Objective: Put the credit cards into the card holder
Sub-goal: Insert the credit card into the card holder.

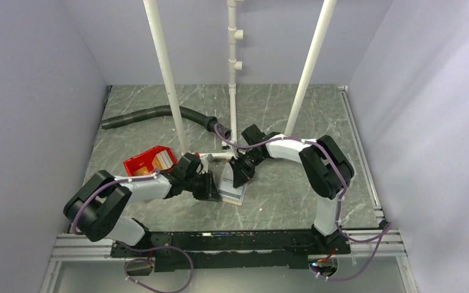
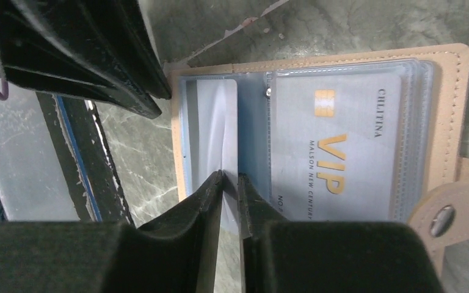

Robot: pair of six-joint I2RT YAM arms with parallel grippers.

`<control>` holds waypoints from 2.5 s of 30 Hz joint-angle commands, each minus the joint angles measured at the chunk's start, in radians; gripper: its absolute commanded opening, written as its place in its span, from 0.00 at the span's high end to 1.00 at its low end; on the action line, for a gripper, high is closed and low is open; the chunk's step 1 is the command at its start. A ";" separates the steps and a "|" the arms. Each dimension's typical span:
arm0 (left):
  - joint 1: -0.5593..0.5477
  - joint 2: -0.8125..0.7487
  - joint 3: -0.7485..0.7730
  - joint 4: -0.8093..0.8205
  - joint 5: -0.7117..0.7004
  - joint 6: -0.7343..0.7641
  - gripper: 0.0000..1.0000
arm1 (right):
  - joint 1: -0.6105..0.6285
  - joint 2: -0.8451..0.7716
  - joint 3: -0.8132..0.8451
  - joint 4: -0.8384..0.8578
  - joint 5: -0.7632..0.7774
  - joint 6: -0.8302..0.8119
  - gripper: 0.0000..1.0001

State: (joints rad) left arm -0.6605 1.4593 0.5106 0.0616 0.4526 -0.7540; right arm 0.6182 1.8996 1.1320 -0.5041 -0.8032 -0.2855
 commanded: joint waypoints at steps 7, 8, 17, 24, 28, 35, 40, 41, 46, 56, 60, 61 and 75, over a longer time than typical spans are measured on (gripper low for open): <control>0.001 -0.137 -0.035 -0.022 -0.034 0.011 0.66 | 0.003 -0.166 -0.014 0.017 0.170 0.068 0.64; 0.003 -0.146 -0.035 -0.033 -0.036 0.012 0.65 | 0.003 -0.185 -0.016 0.005 0.195 0.074 0.63; 0.073 -0.195 -0.063 0.015 0.044 -0.092 0.44 | 0.103 -0.323 -0.209 0.303 0.298 0.268 0.82; 0.074 -0.150 -0.054 0.061 0.074 -0.142 0.44 | 0.141 -0.250 -0.202 0.330 0.339 0.278 0.91; 0.073 -0.110 -0.045 0.088 0.093 -0.159 0.46 | 0.143 -0.232 -0.211 0.318 0.370 0.262 0.95; 0.073 -0.074 -0.032 0.115 0.101 -0.166 0.45 | 0.143 -0.193 -0.220 0.296 0.429 0.248 0.97; 0.074 -0.039 -0.023 0.152 0.107 -0.183 0.45 | 0.143 -0.172 -0.231 0.305 0.417 0.255 1.00; 0.073 -0.037 -0.027 0.162 0.108 -0.188 0.45 | 0.143 -0.169 -0.234 0.306 0.415 0.255 1.00; 0.073 -0.037 -0.023 0.181 0.107 -0.190 0.45 | 0.142 -0.163 -0.244 0.310 0.405 0.254 1.00; 0.073 -0.105 -0.005 0.088 0.076 -0.166 0.44 | 0.143 -0.163 -0.250 0.314 0.396 0.253 1.00; 0.073 -0.150 0.012 0.025 0.049 -0.141 0.43 | 0.143 -0.165 -0.248 0.310 0.396 0.253 1.00; 0.073 -0.158 0.018 0.016 0.044 -0.134 0.43 | 0.143 -0.165 -0.247 0.309 0.396 0.252 1.00; 0.073 -0.114 0.019 0.022 0.018 -0.133 0.40 | 0.143 -0.168 -0.256 0.314 0.380 0.258 1.00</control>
State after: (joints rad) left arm -0.5892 1.3231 0.5125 0.0593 0.4805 -0.9028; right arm 0.7563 1.7149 0.9039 -0.1738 -0.4160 -0.0254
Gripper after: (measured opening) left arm 0.597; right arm 0.007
